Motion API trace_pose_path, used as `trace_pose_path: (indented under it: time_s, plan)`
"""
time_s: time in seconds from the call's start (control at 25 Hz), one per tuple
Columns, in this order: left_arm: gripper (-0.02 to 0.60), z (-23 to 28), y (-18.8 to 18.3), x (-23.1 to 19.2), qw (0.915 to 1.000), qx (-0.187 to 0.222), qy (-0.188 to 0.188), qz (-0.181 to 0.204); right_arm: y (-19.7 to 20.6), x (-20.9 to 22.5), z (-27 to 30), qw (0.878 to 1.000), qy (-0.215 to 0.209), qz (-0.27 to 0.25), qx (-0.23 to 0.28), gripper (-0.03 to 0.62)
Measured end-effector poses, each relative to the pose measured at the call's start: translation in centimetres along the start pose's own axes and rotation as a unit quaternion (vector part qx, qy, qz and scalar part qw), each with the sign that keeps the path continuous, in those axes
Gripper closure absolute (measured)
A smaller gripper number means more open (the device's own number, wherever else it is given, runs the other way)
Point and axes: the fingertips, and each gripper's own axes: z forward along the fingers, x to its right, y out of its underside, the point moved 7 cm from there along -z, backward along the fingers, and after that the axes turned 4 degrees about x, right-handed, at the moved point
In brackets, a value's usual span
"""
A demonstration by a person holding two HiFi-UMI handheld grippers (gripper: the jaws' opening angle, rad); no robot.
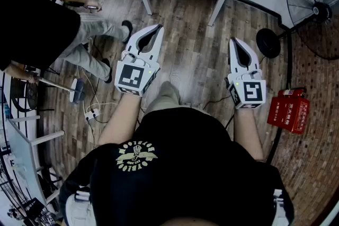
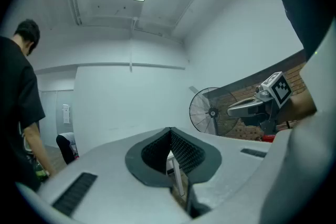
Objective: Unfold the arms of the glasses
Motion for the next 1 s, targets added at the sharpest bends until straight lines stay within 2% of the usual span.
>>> trace_pose_path:
  time_s: [0.36,1.0]
  plan:
    - [0.575,3.6,2.2,-4.2,0.9999,-0.015,0.004,-0.008,1.1,0.4,5.6,1.000,-0.018,0.025,0.000,0.595]
    - [0.575,12.5,6.7,-14.1,0.9985,-0.034,0.037,-0.023,2.8,1.8,17.8,0.999,0.007,0.043,-0.014,0.595]
